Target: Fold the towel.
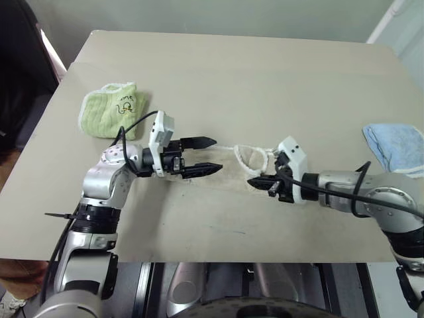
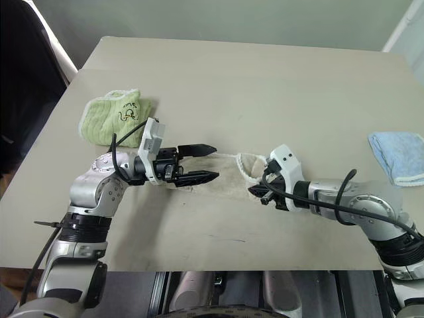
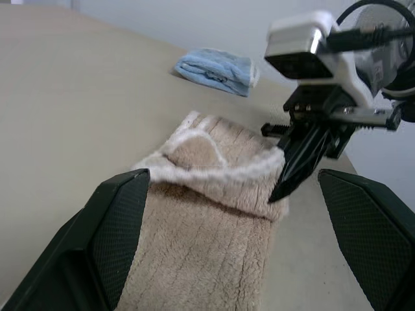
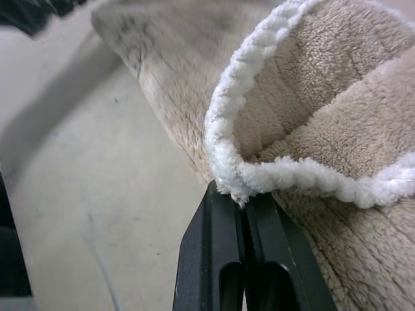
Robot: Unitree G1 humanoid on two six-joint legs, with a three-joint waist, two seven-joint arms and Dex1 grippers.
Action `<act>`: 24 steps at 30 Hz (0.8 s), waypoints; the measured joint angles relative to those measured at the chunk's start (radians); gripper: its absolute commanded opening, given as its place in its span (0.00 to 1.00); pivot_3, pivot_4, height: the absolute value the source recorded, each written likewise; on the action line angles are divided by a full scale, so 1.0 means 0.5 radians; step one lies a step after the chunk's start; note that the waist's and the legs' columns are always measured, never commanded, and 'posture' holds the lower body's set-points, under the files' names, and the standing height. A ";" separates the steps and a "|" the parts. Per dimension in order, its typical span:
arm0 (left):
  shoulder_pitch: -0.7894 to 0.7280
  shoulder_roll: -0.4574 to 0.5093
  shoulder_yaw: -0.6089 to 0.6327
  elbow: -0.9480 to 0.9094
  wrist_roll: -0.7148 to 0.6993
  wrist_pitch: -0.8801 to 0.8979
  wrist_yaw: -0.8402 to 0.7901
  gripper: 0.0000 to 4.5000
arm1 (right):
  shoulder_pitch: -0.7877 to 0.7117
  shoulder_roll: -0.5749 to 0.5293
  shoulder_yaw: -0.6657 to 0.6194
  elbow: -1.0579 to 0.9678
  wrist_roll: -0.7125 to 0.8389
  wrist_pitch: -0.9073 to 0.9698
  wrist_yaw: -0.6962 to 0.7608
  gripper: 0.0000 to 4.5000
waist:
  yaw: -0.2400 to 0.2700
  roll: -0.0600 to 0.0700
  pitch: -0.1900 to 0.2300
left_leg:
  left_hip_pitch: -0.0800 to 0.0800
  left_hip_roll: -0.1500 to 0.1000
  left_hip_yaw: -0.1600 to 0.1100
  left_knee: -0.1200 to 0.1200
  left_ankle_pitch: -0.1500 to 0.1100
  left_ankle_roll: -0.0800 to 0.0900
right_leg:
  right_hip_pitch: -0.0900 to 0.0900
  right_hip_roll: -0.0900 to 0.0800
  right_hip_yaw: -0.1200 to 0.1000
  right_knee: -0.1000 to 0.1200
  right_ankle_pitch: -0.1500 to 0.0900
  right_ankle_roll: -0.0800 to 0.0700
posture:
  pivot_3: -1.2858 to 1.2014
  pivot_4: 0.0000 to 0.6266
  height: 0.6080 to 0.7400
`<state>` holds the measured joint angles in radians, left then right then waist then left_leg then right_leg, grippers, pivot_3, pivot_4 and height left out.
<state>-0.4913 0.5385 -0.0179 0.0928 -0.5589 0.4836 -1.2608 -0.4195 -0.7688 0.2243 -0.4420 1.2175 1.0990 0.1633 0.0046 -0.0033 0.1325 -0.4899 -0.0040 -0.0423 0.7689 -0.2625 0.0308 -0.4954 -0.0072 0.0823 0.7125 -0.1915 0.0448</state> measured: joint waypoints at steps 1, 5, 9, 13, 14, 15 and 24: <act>0.003 0.001 0.000 -0.011 0.000 0.001 0.004 1.00 | -0.001 0.022 -0.001 0.005 -0.028 0.008 0.014 0.01 | -0.001 0.000 0.000 | 0.000 0.000 0.000 0.000 0.000 -0.001 | 0.000 0.000 0.000 0.000 0.000 -0.001 | 0.52 0.24 0.68; 0.013 0.002 0.000 -0.050 -0.001 0.009 0.011 1.00 | -0.002 0.067 -0.013 0.008 -0.132 0.023 0.070 0.05 | -0.002 0.000 0.000 | 0.000 0.000 0.000 -0.001 0.001 -0.002 | -0.001 0.000 0.000 0.000 0.000 -0.002 | 0.52 0.24 0.68; 0.012 0.002 0.000 -0.053 -0.001 0.012 0.013 1.00 | -0.002 0.082 -0.031 -0.011 -0.192 0.027 0.160 0.29 | -0.002 0.000 0.000 | 0.000 0.000 0.000 -0.001 0.001 -0.003 | -0.001 0.001 0.000 0.000 0.000 -0.002 | 0.52 0.24 0.68; -0.006 -0.001 -0.002 -0.037 0.000 0.011 0.010 1.00 | 0.005 0.087 -0.133 -0.070 -0.179 0.043 0.232 0.61 | -0.001 0.000 0.000 | -0.001 0.000 0.000 -0.001 0.001 -0.003 | -0.001 0.001 0.000 0.000 0.000 -0.003 | 0.52 0.24 0.68; -0.016 -0.003 -0.002 -0.027 0.001 0.011 0.010 1.00 | 0.007 0.087 -0.160 -0.083 -0.163 0.045 0.245 0.68 | 0.000 0.000 0.000 | -0.001 0.000 0.000 -0.001 0.001 -0.003 | -0.001 0.001 0.000 0.000 0.000 -0.003 | 0.52 0.24 0.68; -0.026 -0.007 -0.003 -0.018 0.001 0.011 0.010 1.00 | 0.013 0.087 -0.187 -0.093 -0.148 0.046 0.251 0.76 | 0.000 0.000 0.000 | -0.001 0.000 0.000 -0.001 0.001 -0.004 | -0.001 0.001 0.000 0.000 0.000 -0.003 | 0.52 0.24 0.68; -0.155 -0.126 -0.003 0.132 0.009 -0.085 0.008 1.00 | 0.195 0.064 -0.636 -0.224 -0.067 -0.092 0.257 0.90 | 0.015 0.000 0.000 | -0.001 0.000 -0.001 -0.001 0.001 -0.006 | -0.001 0.000 0.000 0.000 -0.001 -0.004 | 0.52 0.24 0.68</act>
<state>-0.5685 0.4757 -0.0195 0.1586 -0.5547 0.4412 -1.2567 -0.3221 -0.7367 -0.0936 -0.5539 1.1841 1.0531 0.2919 0.0121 -0.0033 0.1326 -0.4906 -0.0042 -0.0428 0.7684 -0.2620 0.0281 -0.4960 -0.0073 0.0825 0.7124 -0.1918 0.0428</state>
